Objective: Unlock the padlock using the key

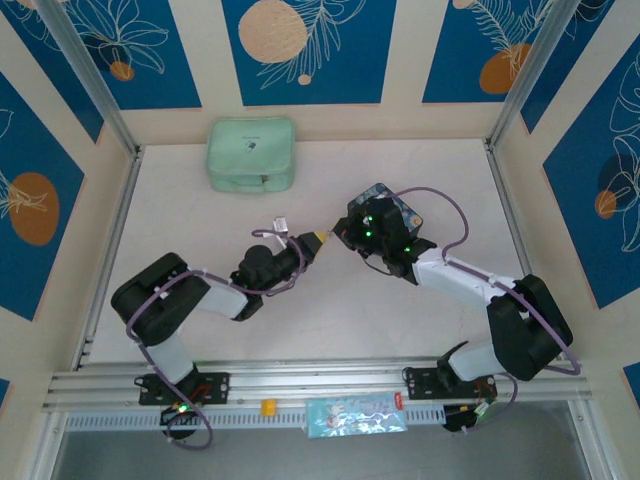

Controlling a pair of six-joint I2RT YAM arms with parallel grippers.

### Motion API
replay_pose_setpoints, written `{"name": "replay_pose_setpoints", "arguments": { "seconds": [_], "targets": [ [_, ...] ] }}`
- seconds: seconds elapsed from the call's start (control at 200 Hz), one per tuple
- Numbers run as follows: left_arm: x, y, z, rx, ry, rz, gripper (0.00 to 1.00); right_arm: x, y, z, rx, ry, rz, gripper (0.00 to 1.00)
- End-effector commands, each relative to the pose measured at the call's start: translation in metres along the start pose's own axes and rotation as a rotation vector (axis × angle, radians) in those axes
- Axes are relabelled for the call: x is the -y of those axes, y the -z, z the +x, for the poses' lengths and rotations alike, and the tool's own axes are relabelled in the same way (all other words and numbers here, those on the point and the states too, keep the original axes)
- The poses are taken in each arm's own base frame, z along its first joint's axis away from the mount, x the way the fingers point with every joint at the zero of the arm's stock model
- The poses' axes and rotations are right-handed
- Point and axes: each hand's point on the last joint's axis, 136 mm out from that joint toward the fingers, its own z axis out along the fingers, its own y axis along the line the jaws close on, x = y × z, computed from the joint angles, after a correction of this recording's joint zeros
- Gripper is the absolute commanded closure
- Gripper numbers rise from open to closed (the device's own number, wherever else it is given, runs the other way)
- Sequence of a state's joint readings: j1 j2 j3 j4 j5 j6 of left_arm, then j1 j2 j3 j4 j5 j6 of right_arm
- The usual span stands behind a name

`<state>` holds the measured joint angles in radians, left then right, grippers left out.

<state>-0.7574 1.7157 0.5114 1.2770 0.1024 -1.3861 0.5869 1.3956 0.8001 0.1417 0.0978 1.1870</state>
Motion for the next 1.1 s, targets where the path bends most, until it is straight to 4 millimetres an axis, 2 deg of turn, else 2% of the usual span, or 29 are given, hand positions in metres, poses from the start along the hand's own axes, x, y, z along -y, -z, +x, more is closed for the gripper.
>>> {"name": "replay_pose_setpoints", "arguments": {
  "seconds": [0.0, 0.065, 0.1, 0.19, 0.27, 0.385, 0.425, 0.595, 0.725, 0.915, 1.095],
  "targets": [
    [0.007, -0.005, 0.0, -0.004, -0.009, 0.032, 0.97, -0.008, 0.008, 0.002, -0.003, 0.001, -0.026, 1.0],
    [0.005, -0.005, 0.0, -0.004, -0.009, 0.028, 1.0, -0.01, 0.009, 0.003, -0.006, 0.007, -0.031, 1.0],
    [0.004, -0.005, -0.001, -0.004, -0.011, 0.027, 1.0, -0.012, 0.01, 0.002, -0.005, 0.017, -0.038, 0.93],
    [0.002, -0.002, -0.003, -0.017, -0.049, 0.014, 1.0, -0.017, 0.016, 0.0, 0.012, 0.087, -0.057, 0.69],
    [-0.001, 0.002, -0.007, -0.035, -0.086, -0.002, 1.0, -0.021, 0.027, -0.003, 0.042, 0.178, -0.068, 0.61],
    [0.0, 0.007, -0.011, -0.093, -0.142, -0.012, 1.0, -0.023, 0.043, -0.009, 0.066, 0.294, -0.058, 0.42],
    [0.002, 0.007, -0.01, -0.134, -0.161, -0.01, 1.0, -0.026, 0.048, -0.01, 0.063, 0.342, -0.075, 0.39],
    [0.021, 0.009, -0.008, -0.365, -0.211, 0.046, 1.0, -0.041, 0.076, -0.016, -0.001, 0.554, -0.241, 0.38],
    [0.033, 0.012, -0.002, -0.506, -0.228, 0.06, 1.0, -0.045, 0.097, -0.025, -0.052, 0.582, -0.339, 0.39],
    [0.043, 0.03, 0.005, -0.643, -0.428, -0.033, 1.0, -0.041, 0.094, -0.02, -0.175, 0.483, -0.358, 0.4],
    [0.066, 0.046, 0.012, -0.726, -0.562, 0.009, 1.0, -0.057, 0.088, 0.003, -0.311, 0.447, -0.503, 0.45]
  ]
}}
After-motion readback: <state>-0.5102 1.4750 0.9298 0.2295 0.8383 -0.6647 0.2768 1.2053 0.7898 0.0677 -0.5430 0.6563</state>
